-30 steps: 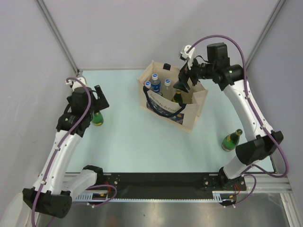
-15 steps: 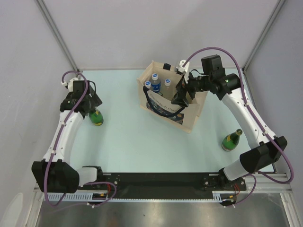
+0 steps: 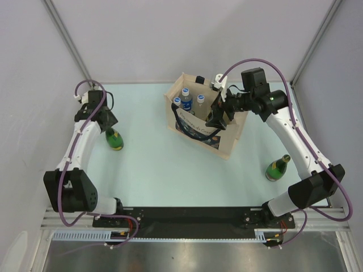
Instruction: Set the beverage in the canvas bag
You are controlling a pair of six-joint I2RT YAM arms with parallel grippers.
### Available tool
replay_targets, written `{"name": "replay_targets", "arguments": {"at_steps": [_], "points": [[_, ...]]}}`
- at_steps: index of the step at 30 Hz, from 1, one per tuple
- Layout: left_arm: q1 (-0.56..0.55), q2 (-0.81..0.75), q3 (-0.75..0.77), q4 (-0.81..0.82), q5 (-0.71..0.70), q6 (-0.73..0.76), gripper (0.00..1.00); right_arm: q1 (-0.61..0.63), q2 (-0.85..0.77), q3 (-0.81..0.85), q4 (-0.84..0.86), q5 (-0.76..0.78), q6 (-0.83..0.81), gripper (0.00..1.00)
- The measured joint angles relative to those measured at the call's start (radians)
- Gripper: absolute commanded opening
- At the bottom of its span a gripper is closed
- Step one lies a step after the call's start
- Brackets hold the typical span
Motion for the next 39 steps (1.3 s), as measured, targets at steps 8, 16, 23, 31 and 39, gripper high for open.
{"name": "replay_targets", "arguments": {"at_steps": [8, 16, 23, 31, 39], "points": [[0.003, 0.027, 0.014, 0.013, 0.006, 0.018, 0.52, 0.0, 0.0, -0.001, 0.002, 0.01, 0.0, 0.91], [0.007, 0.027, 0.014, 0.023, 0.026, 0.039, 0.28, -0.003, -0.001, -0.001, 0.002, 0.013, -0.002, 0.91], [0.017, 0.024, 0.013, 0.033, 0.072, 0.092, 0.0, -0.005, -0.002, -0.001, -0.007, 0.031, -0.013, 0.91], [0.021, -0.06, -0.039, 0.045, 0.235, 0.2, 0.0, -0.025, -0.008, -0.001, -0.022, 0.043, -0.037, 0.92], [-0.014, -0.204, -0.067, 0.083, 0.488, 0.315, 0.0, -0.047, -0.01, 0.0, -0.09, 0.031, -0.168, 0.92]]}}
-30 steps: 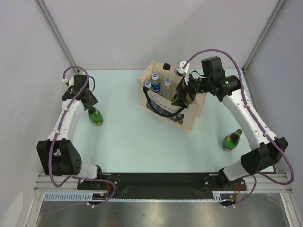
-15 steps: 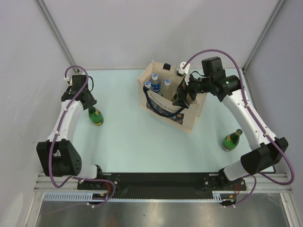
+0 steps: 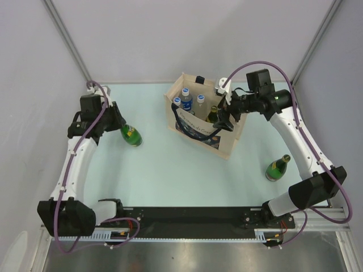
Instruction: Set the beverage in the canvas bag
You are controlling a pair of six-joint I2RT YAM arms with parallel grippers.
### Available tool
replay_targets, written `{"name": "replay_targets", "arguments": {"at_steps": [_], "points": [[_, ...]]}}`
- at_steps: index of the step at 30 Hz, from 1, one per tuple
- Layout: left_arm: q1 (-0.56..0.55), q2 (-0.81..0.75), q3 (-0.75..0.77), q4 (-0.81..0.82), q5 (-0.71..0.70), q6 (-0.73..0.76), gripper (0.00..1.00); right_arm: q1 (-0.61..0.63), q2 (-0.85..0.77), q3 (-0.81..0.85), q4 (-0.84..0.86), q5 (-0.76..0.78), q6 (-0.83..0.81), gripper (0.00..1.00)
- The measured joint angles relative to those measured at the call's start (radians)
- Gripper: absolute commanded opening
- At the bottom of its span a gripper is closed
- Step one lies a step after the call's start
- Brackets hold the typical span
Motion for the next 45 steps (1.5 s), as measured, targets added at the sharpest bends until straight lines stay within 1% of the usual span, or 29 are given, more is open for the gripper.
{"name": "replay_targets", "arguments": {"at_steps": [7, 12, 15, 16, 17, 18, 19, 20, 21, 24, 25, 27, 28, 30, 33, 37, 45], "points": [[-0.153, -0.042, 0.023, 0.014, 0.074, 0.09, 0.0, -0.005, -0.002, 0.0, -0.055, -0.017, -0.1, 0.91], [-0.246, -0.041, 0.117, -0.002, 0.095, 0.116, 0.0, 0.0, -0.004, -0.01, -0.097, -0.014, -0.193, 0.88], [-0.283, -0.04, 0.201, -0.011, 0.1, 0.116, 0.0, 0.006, -0.012, -0.04, -0.113, -0.005, -0.237, 0.79], [-0.293, -0.038, 0.234, -0.012, 0.103, 0.115, 0.0, 0.006, -0.016, -0.054, -0.117, -0.003, -0.253, 0.72], [-0.304, -0.035, 0.267, -0.011, 0.105, 0.114, 0.0, 0.007, -0.019, -0.07, -0.126, -0.002, -0.274, 0.67], [-0.315, -0.032, 0.298, -0.01, 0.106, 0.113, 0.0, 0.009, -0.022, -0.085, -0.137, -0.002, -0.299, 0.61], [-0.327, -0.029, 0.325, -0.008, 0.108, 0.112, 0.0, 0.011, -0.026, -0.102, -0.147, -0.003, -0.323, 0.48], [-0.339, -0.025, 0.351, -0.007, 0.112, 0.109, 0.0, 0.012, -0.031, -0.122, -0.156, -0.003, -0.346, 0.42], [-0.351, -0.018, 0.375, -0.007, 0.114, 0.104, 0.0, 0.014, -0.035, -0.141, -0.166, -0.003, -0.372, 0.31], [-0.387, 0.012, 0.447, -0.011, 0.127, 0.091, 0.0, 0.024, -0.042, -0.177, -0.179, -0.005, -0.425, 0.24], [-0.399, 0.025, 0.472, -0.013, 0.13, 0.086, 0.0, 0.029, -0.043, -0.185, -0.18, -0.006, -0.436, 0.2], [-0.423, 0.055, 0.518, -0.02, 0.134, 0.076, 0.0, 0.034, -0.048, -0.194, -0.179, -0.008, -0.455, 0.17], [-0.435, 0.071, 0.539, -0.027, 0.136, 0.071, 0.0, 0.037, -0.053, -0.198, -0.179, -0.008, -0.47, 0.14], [-0.458, 0.099, 0.579, -0.038, 0.138, 0.068, 0.0, 0.041, -0.061, -0.21, -0.171, -0.008, -0.489, 0.11], [-0.504, 0.154, 0.653, -0.05, 0.138, 0.068, 0.0, 0.051, -0.076, -0.233, -0.164, -0.008, -0.518, 0.09], [-0.559, 0.233, 0.763, -0.057, 0.141, 0.066, 0.0, 0.056, -0.084, -0.249, -0.161, -0.013, -0.54, 0.08], [-0.623, 0.369, 0.94, -0.055, 0.148, 0.059, 0.0, 0.056, -0.095, -0.264, -0.149, -0.015, -0.547, 0.07]]}}
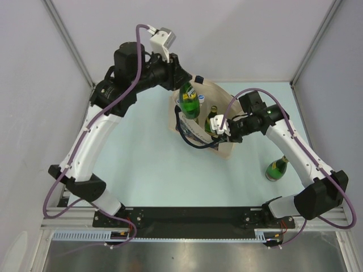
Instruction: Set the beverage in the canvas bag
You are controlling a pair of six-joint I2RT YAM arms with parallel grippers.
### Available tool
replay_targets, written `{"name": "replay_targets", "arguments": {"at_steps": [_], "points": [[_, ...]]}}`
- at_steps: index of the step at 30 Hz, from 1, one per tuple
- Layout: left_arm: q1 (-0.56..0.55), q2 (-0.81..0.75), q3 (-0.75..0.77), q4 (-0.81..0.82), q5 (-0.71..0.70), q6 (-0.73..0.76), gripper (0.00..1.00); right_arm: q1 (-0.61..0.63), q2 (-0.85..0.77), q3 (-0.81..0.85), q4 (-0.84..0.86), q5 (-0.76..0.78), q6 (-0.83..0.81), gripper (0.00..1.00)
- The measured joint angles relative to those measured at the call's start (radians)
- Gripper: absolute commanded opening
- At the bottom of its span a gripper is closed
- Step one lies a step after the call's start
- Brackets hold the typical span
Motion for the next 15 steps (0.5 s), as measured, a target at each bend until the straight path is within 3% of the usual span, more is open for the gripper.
{"name": "replay_targets", "arguments": {"at_steps": [7, 15], "points": [[-0.047, 0.15, 0.101, 0.014, 0.01, 0.0, 0.0, 0.0, -0.004, -0.006, 0.005, -0.003, 0.0, 0.07], [-0.078, 0.284, 0.103, 0.03, 0.011, 0.007, 0.0, -0.005, -0.006, -0.006, 0.01, -0.005, 0.006, 0.06]]}}
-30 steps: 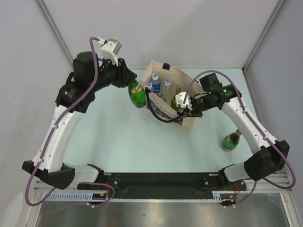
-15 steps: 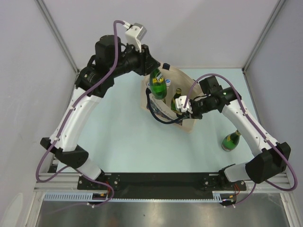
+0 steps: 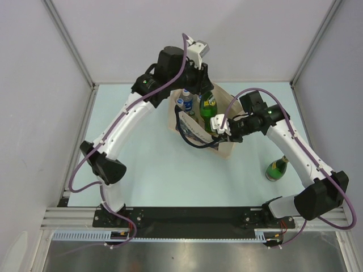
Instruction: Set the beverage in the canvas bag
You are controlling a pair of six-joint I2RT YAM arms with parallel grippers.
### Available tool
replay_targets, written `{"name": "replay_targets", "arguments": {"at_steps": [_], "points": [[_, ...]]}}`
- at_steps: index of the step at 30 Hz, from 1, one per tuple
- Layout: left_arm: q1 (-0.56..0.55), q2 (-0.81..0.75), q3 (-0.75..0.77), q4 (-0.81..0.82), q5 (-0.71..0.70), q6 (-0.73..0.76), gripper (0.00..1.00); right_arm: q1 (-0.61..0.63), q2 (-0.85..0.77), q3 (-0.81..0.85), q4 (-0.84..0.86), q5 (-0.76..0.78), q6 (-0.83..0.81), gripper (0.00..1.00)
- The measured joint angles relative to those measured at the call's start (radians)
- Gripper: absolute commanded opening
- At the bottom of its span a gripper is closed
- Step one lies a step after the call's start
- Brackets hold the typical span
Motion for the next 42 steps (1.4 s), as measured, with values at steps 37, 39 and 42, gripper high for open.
{"name": "replay_targets", "arguments": {"at_steps": [37, 39, 42], "points": [[-0.065, 0.053, -0.522, 0.336, -0.012, 0.2, 0.0, -0.098, 0.074, 0.147, -0.056, -0.074, 0.151, 0.0], [-0.065, 0.053, -0.557, 0.361, -0.015, 0.208, 0.0, -0.102, 0.074, 0.152, -0.058, -0.08, 0.152, 0.0], [-0.065, 0.051, -0.6, 0.399, -0.026, 0.214, 0.02, -0.107, 0.074, 0.152, -0.061, -0.081, 0.154, 0.0]]}}
